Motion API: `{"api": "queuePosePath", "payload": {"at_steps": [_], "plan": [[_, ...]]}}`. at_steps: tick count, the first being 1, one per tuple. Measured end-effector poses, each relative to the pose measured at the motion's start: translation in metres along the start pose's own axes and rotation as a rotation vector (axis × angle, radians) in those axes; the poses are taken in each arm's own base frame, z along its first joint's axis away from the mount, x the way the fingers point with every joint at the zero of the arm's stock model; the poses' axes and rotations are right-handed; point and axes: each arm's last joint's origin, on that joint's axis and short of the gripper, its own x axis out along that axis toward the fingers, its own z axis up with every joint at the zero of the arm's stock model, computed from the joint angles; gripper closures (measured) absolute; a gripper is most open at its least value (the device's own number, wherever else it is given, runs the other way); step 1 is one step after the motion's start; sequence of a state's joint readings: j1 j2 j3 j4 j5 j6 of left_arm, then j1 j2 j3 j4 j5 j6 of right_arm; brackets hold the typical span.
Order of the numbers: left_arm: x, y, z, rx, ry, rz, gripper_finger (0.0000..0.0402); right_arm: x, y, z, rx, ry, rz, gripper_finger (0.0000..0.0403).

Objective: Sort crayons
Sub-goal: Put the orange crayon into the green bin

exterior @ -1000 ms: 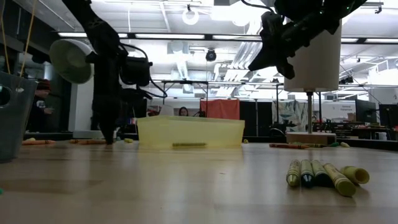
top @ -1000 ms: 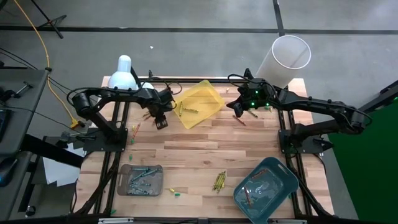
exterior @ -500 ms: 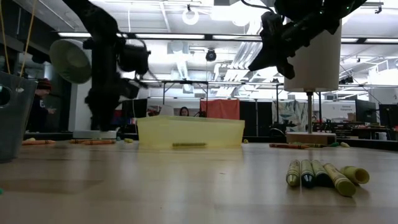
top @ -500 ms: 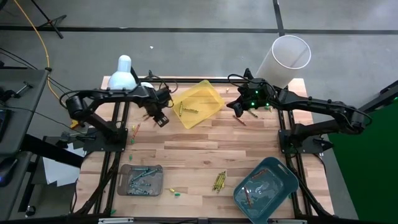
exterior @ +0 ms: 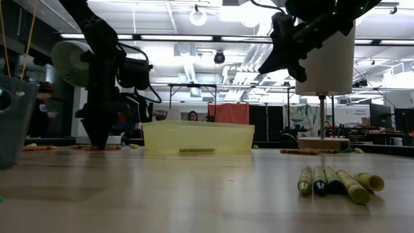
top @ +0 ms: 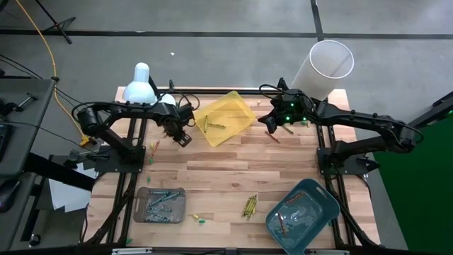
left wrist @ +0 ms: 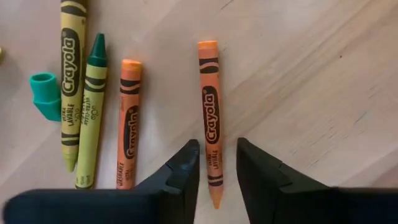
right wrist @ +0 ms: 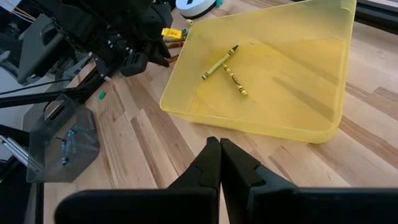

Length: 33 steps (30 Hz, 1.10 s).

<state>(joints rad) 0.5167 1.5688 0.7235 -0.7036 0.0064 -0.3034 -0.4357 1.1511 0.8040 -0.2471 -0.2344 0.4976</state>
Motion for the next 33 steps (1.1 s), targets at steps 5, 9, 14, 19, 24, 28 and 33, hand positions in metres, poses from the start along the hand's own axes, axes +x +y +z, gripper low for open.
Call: {"api": "queuePosePath", "payload": {"at_steps": [5, 9, 14, 19, 24, 28, 33], "plan": [[0.0, -0.001, -0.001, 0.053, 0.014, -0.038, 0.0389, 0.0, 0.0, 0.0, 0.0, 0.002, -0.001, 0.0403], [-0.011, -0.002, -0.001, 0.093, -0.02, -0.076, 0.0397, 0.0, 0.0, 0.0, 0.006, 0.003, -0.001, 0.0403], [-0.047, -0.004, -0.004, 0.144, -0.177, -0.194, 0.04, 0.0, 0.0, 0.0, 0.023, 0.003, 0.0, 0.0403], [-0.091, -0.003, -0.018, 0.147, -0.406, -0.318, 0.0401, 0.0, 0.0, 0.0, 0.027, 0.004, 0.005, 0.0403], [-0.13, 0.0, -0.027, 0.077, -0.687, -0.419, 0.0401, 0.0, 0.003, 0.005, 0.016, -0.045, 0.037, 0.0403], [-0.15, -0.001, -0.022, 0.058, -0.879, -0.498, 0.0401, -0.001, 0.007, 0.011, 0.021, -0.11, 0.077, 0.0403], [-0.162, -0.01, 0.004, 0.1, -1.119, -0.571, 0.0401, 0.003, 0.016, 0.027, 0.065, -0.241, 0.23, 0.0397]]}}
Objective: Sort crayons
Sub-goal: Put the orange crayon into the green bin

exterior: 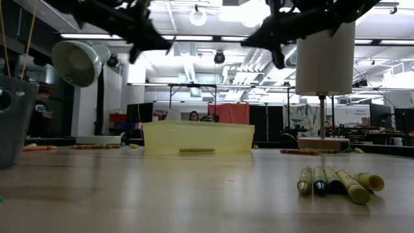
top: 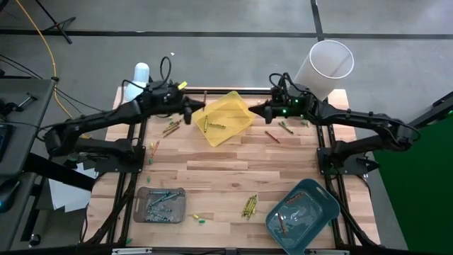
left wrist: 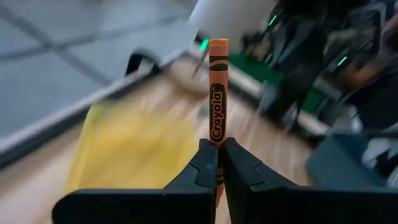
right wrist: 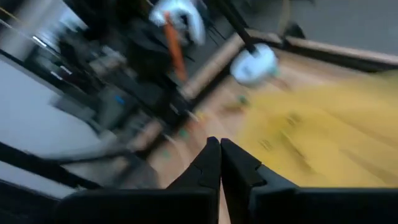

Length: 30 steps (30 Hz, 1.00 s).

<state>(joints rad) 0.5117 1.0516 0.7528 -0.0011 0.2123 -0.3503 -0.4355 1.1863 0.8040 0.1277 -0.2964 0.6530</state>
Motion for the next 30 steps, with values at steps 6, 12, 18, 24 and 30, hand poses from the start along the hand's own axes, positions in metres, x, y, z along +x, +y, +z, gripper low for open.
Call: {"api": "queuePosePath", "payload": {"at_steps": [6, 12, 18, 24, 30], "plan": [[0.046, 0.004, 0.006, -0.048, -0.139, -0.21, 0.0401, 0.02, 0.008, 0.013, 0.023, -0.195, 0.152, 0.034], [0.077, 0.006, 0.007, -0.074, -0.141, -0.334, 0.0401, 0.04, 0.01, 0.013, 0.009, -0.275, 0.185, 0.0253], [0.09, -0.003, 0.016, -0.011, -0.132, -0.402, 0.0401, 0.064, 0.016, 0.024, -0.095, -0.26, 0.142, 0.0223], [0.09, -0.002, 0.019, -0.002, -0.142, -0.388, 0.0401, 0.071, 0.023, 0.034, -0.158, -0.197, 0.097, 0.0222], [0.09, -0.002, 0.019, -0.001, -0.143, -0.387, 0.0401, 0.07, 0.026, 0.039, -0.173, -0.18, 0.09, 0.0268]]}}
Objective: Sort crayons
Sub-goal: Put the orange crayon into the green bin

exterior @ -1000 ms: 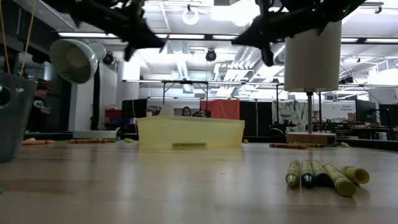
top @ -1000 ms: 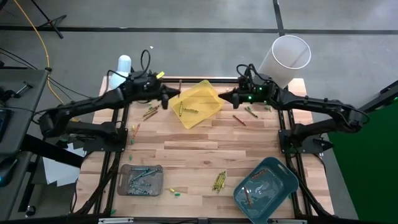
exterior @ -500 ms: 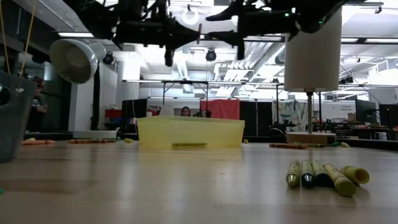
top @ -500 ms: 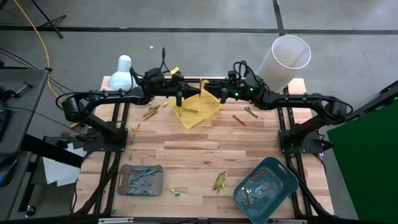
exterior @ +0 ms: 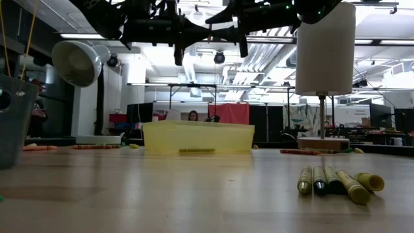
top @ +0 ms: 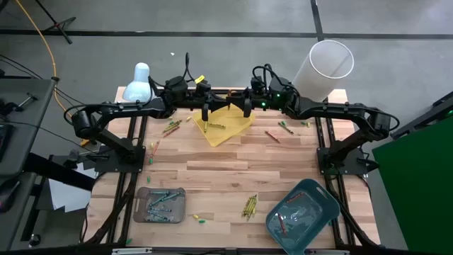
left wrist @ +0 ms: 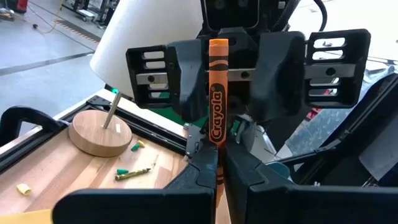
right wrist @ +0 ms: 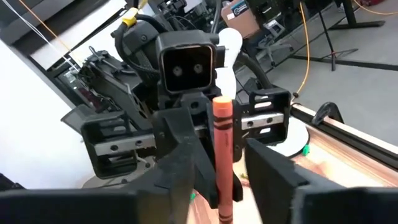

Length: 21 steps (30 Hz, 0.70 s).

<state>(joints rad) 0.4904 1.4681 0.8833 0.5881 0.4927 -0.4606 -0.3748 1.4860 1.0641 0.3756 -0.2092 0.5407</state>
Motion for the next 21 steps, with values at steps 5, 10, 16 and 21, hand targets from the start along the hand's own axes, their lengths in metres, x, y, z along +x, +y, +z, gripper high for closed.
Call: {"api": "queuePosePath", "payload": {"at_steps": [5, 10, 16, 21], "plan": [[0.0, 0.0, 0.0, 0.0, 0.0, 0.0, 0.0401, 0.0, 0.0, 0.0, -0.001, -0.004, -0.01, 0.0372], [0.0, 0.0, 0.0, -0.008, 0.005, -0.004, 0.0393, 0.0, 0.0, 0.0, 0.0, -0.006, -0.016, 0.0383], [-0.011, 0.006, 0.003, -0.065, 0.07, -0.013, 0.034, -0.012, -0.003, 0.013, -0.016, -0.009, -0.016, 0.0396], [-0.038, 0.013, 0.017, -0.034, 0.104, 0.049, 0.0285, -0.042, -0.001, 0.024, -0.051, 0.109, -0.018, 0.0399]]}}
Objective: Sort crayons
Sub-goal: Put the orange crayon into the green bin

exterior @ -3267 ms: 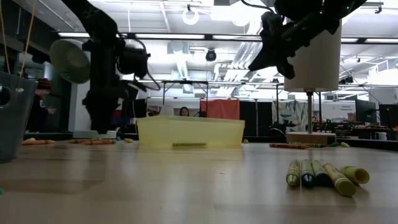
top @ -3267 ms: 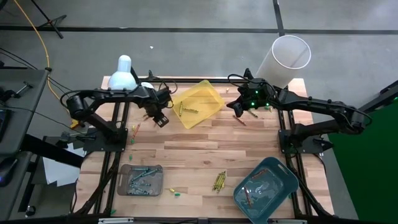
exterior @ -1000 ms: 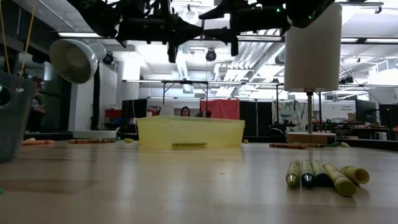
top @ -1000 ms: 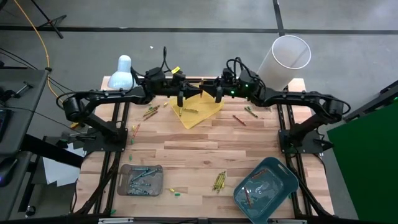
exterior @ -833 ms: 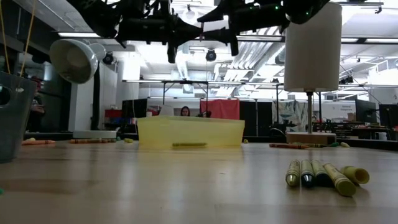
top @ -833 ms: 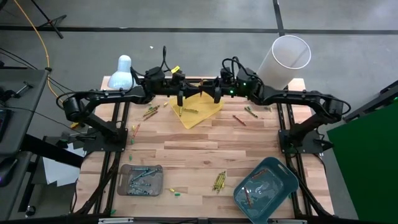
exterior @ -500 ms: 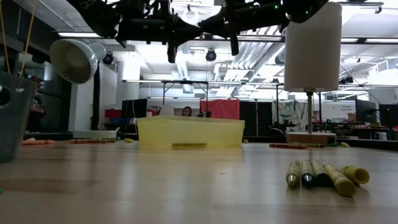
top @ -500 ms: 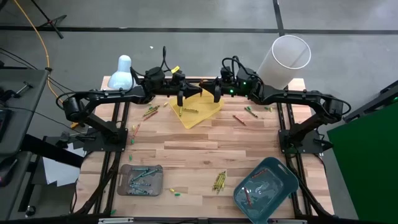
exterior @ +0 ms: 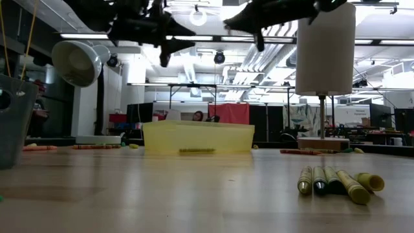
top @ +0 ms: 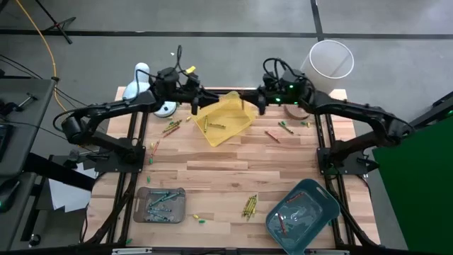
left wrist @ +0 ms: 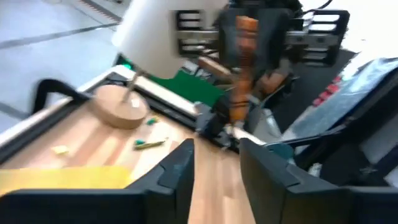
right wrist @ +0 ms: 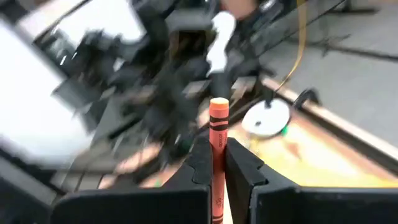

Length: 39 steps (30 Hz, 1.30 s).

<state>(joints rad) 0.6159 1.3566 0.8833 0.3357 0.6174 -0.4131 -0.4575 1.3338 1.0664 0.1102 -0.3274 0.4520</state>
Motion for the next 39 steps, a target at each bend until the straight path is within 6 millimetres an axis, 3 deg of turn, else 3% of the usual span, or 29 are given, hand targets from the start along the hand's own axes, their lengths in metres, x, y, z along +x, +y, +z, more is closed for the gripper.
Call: {"api": "queuePosePath", "payload": {"at_steps": [3, 7, 15, 19, 23, 31, 35, 39], "plan": [[-0.017, 0.004, 0.006, 0.031, 0.004, 0.06, 0.0266, -0.021, 0.009, -0.003, 0.008, 0.132, 0.061, 0.04], [-0.03, 0.009, 0.014, 0.074, -0.027, 0.11, 0.0256, -0.038, 0.034, -0.027, 0.141, 0.399, 0.168, 0.04], [-0.038, 0.021, 0.018, 0.111, -0.066, 0.209, 0.0254, -0.06, 0.13, -0.092, 0.467, 0.897, 0.273, 0.0401], [-0.039, 0.022, 0.019, 0.152, -0.066, 0.217, 0.0254, -0.084, 0.178, -0.124, 0.626, 1.059, 0.186, 0.0401], [-0.039, 0.022, 0.019, 0.158, -0.065, 0.217, 0.0254, -0.11, 0.208, -0.157, 0.774, 1.118, -0.039, 0.0402], [-0.039, 0.022, 0.019, 0.157, -0.064, 0.216, 0.0254, -0.15, 0.229, -0.218, 0.92, 1.148, -0.566, 0.0402], [-0.039, 0.022, 0.019, 0.157, -0.064, 0.216, 0.0254, -0.149, 0.225, -0.239, 0.841, 1.167, -0.721, 0.0402], [-0.039, 0.022, 0.019, 0.157, -0.064, 0.216, 0.0254, -0.134, 0.212, -0.251, 0.788, 1.105, -0.886, 0.0399]]}}
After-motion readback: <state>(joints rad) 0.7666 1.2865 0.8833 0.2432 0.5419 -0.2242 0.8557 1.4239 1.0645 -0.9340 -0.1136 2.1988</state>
